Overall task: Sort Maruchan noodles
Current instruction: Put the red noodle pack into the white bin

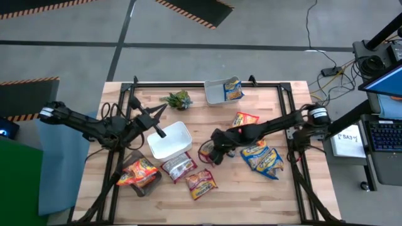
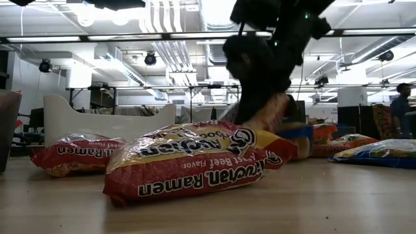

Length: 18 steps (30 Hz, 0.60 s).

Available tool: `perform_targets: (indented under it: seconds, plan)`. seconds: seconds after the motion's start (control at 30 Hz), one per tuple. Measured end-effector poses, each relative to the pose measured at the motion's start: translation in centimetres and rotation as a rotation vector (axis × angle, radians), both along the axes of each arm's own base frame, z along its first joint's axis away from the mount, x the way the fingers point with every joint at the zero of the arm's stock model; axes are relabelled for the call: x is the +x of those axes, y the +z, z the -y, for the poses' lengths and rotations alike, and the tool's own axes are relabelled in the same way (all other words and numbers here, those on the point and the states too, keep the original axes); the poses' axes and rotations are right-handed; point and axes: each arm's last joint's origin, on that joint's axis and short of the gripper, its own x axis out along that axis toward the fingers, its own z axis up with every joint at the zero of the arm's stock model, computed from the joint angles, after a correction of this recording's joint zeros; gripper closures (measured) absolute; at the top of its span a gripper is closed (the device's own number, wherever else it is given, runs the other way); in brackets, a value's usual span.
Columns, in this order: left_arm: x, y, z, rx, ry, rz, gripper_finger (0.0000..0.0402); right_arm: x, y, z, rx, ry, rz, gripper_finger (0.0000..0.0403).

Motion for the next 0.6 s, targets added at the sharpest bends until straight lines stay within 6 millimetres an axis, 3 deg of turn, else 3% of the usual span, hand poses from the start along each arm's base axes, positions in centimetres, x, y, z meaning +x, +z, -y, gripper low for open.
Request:
perform_targets:
  seconds: [0.43, 0.6]
  plan:
    - [-2.4, 1.6, 1.0, -0.034, -0.095, 0.103, 0.0402, -1.8, 7.4, 0.9, -0.170, -0.089, 0.311, 0.0388]
    - [-3.7, 1.8, 1.4, -0.050, -0.151, 0.140, 0.0402, -2.1, 9.1, 1.6, -0.188, -0.082, 0.228, 0.0389]
